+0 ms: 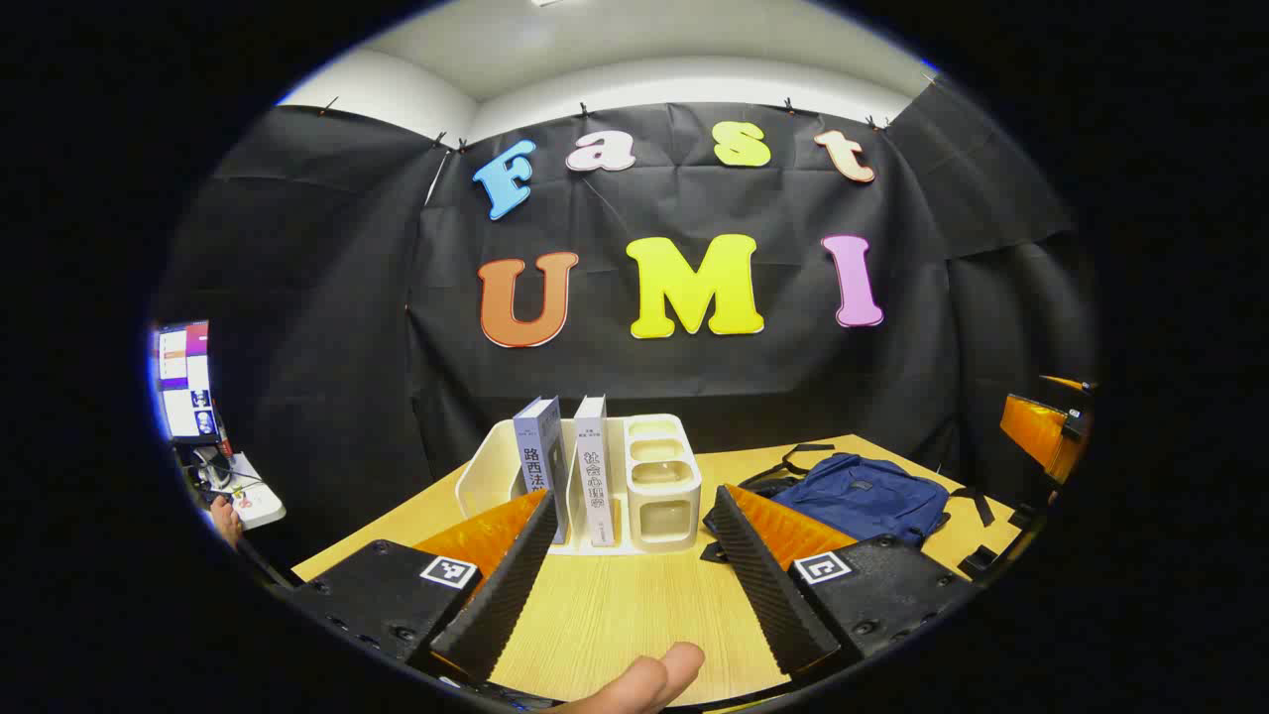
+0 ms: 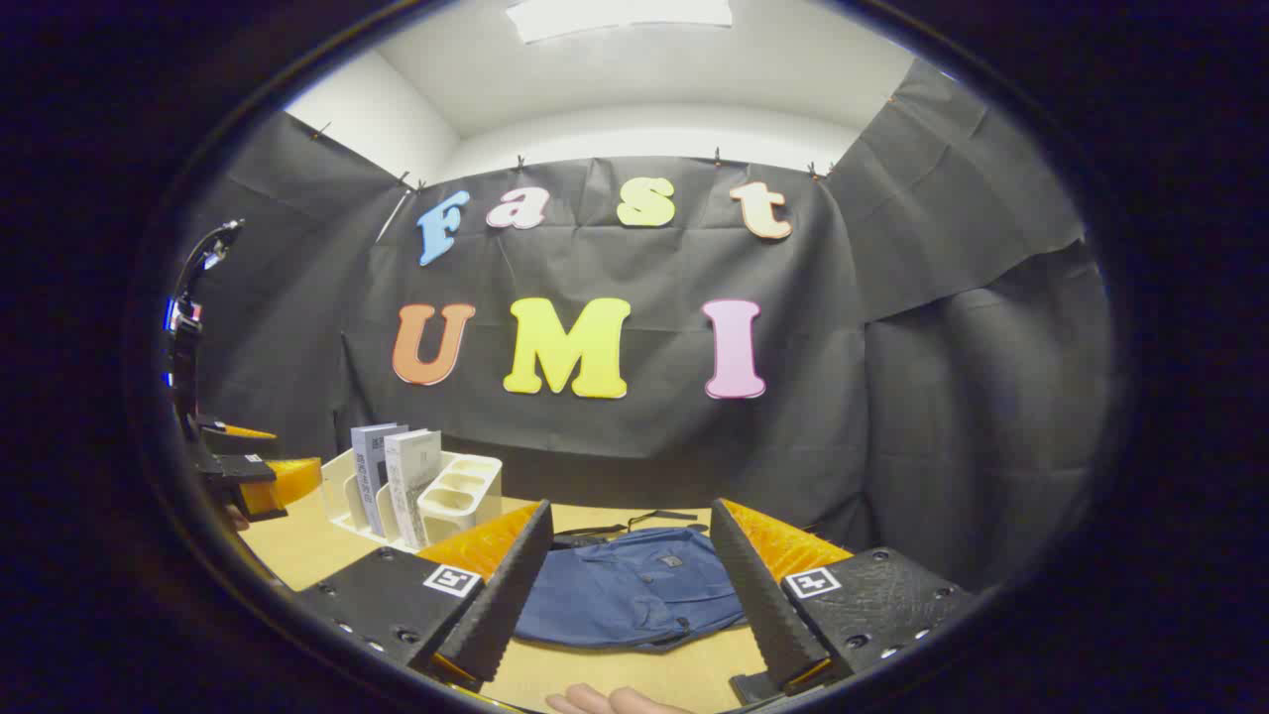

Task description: Open the schoolbag, grab two books from the bookshelf and put them into the schoolbag.

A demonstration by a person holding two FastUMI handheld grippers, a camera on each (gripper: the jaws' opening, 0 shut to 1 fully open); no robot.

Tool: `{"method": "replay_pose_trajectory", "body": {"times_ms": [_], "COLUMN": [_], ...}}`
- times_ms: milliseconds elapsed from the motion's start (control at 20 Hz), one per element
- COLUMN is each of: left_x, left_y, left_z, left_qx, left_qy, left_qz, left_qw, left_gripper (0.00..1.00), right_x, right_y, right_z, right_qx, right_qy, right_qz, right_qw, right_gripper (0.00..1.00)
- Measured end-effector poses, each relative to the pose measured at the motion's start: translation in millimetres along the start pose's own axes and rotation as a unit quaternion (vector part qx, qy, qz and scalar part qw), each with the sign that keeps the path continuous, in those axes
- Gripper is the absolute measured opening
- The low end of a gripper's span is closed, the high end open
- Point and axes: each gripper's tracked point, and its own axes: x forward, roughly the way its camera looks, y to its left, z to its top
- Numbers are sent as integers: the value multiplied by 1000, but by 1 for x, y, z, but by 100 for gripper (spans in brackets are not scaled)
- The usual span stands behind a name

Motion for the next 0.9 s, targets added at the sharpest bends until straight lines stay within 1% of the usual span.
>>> {"method": "replay_pose_trajectory", "body": {"times_ms": [100, 150, 250, 400, 600, 750, 900], "left_x": [-5, -4, -6, -6, -5, -6, -3], "left_y": [9, 11, 16, 29, 37, 38, 38], "left_z": [1, 3, 6, 8, 8, 7, 3], "left_qx": [-4, -4, -1, 0, -6, -4, -7], "left_qy": [-3, -5, -10, -11, -10, -11, -6], "left_qz": [5, 3, 2, 18, 26, 25, 26], "left_qw": [1000, 1000, 1000, 1000, 1000, 1000, 1000], "left_gripper": [100, 100, 100, 100, 100, 100, 100], "right_x": [-1, -1, -1, -3, -5, -7, -6], "right_y": [3, 4, 2, -1, 5, 11, 16], "right_z": [0, -1, -3, 0, 1, 4, -2], "right_qx": [6, 8, 9, -4, -20, -23, -29], "right_qy": [3, 6, 10, 6, 2, -2, 5], "right_qz": [-3, -2, -8, -16, -15, -13, -9], "right_qw": [1000, 1000, 1000, 1000, 1000, 1000, 1000], "right_gripper": [95, 93, 95, 95, 95, 95, 95]}}
